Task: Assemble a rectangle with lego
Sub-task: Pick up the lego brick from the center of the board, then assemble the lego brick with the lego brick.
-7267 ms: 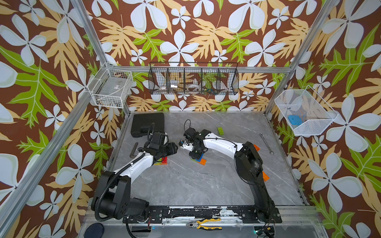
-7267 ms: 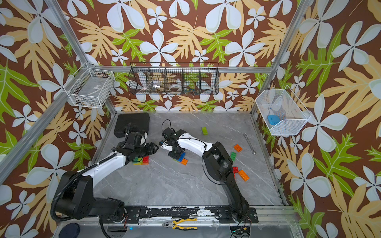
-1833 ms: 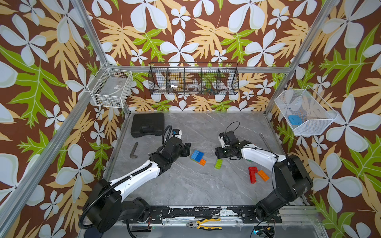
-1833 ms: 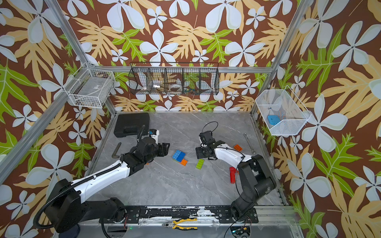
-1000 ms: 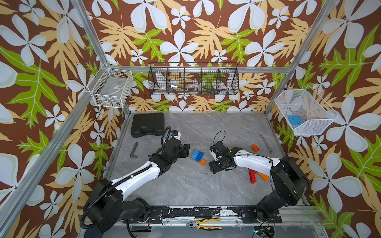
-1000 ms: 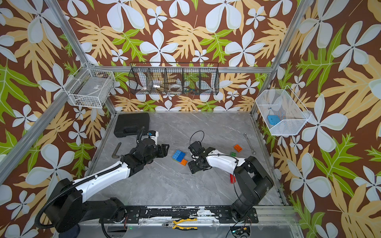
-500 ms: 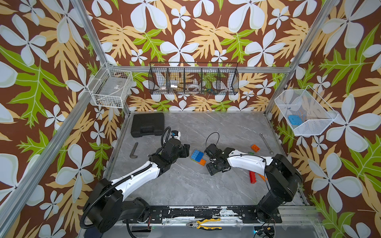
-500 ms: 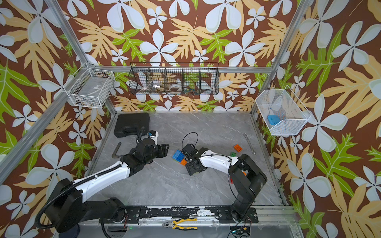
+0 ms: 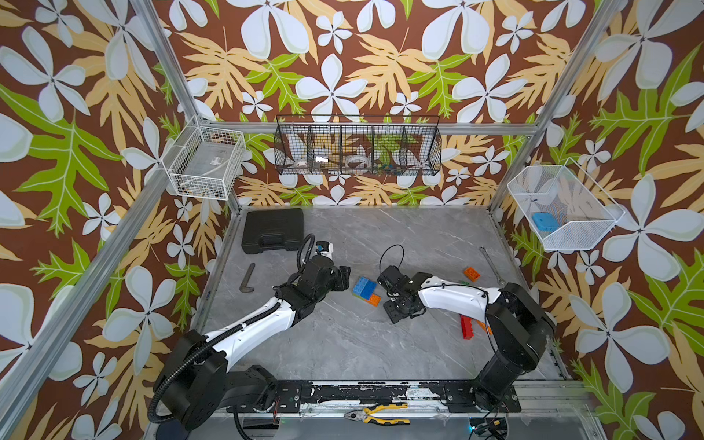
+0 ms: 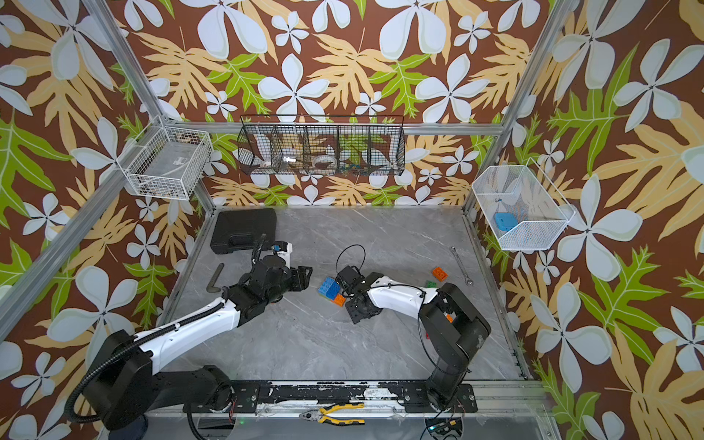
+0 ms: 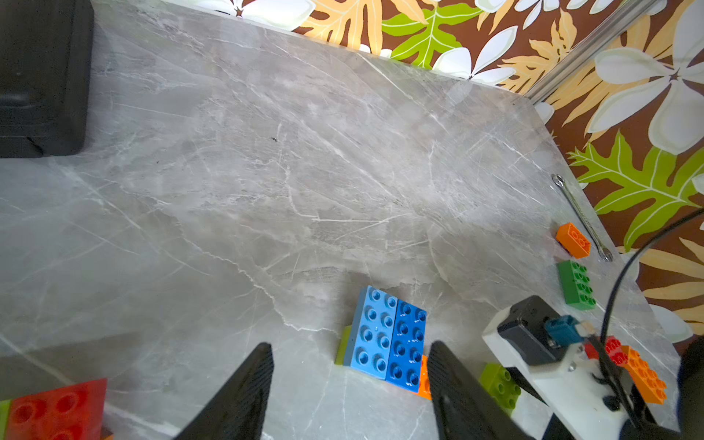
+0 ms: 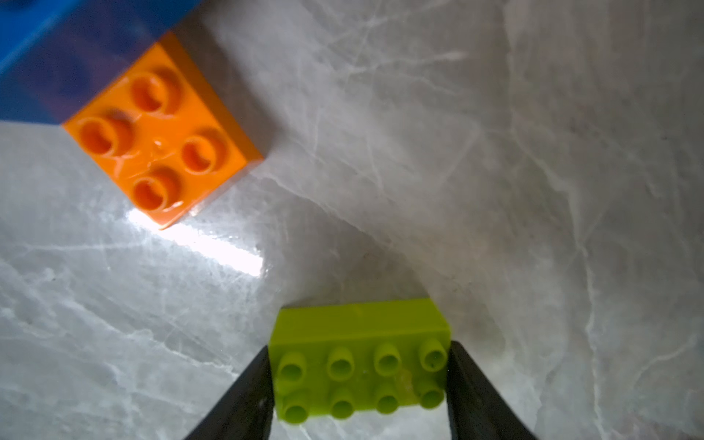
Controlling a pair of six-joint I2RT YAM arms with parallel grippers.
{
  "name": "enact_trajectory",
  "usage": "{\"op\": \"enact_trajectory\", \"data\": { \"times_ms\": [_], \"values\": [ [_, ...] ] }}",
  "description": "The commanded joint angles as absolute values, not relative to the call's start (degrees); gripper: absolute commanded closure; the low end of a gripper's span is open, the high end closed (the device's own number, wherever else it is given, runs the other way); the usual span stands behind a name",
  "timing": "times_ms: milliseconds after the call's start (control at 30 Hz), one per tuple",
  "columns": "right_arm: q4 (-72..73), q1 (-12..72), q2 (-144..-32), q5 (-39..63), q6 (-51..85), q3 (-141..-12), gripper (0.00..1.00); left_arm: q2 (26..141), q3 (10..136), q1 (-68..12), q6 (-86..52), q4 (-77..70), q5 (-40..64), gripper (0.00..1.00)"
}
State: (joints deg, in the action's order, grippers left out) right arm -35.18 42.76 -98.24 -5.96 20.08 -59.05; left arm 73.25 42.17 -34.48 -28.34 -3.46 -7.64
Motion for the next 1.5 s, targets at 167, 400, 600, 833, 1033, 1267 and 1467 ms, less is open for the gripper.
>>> {"op": "enact_trajectory", "data": {
  "times_ms": [167, 400, 600, 833, 1033, 1267, 1467],
  "values": [
    [-37.75, 42.80, -95.41, -2.93, 14.80, -63.76, 0.52, 71.25, 41.41, -32.41, -27.53, -3.52, -8.44, 0.34],
    [-41.83, 44.32, -98.14, -2.43, 5.46, -70.71, 0.56, 69.76, 39.31, -29.02, -26.99, -3.79, -7.30, 0.34],
    [-42.14, 46.10, -101.68, -5.52, -0.35, -72.77, 0.57, 70.49, 38.85, -28.74, -27.15, -4.58, -6.74, 0.34],
    [-40.43, 46.05, -103.77, -4.47, -4.49, -73.98, 0.57, 71.89, 39.11, -28.73, -27.42, -5.49, -5.91, 0.34],
    [-40.39, 46.10, -105.53, -4.15, -6.83, -75.73, 0.57, 72.93, 39.36, -28.70, -27.51, -5.74, -5.57, 0.34],
    [-39.51, 45.87, -107.21, -3.57, -7.91, -77.05, 0.57, 75.29, 42.64, -28.67, -27.64, -0.70, -5.80, 0.18],
    [-39.20, 45.61, -108.18, -2.95, -8.76, -78.22, 0.58, 75.67, 43.07, -28.40, -27.42, 0.35, -5.41, 0.15]
  ]
}}
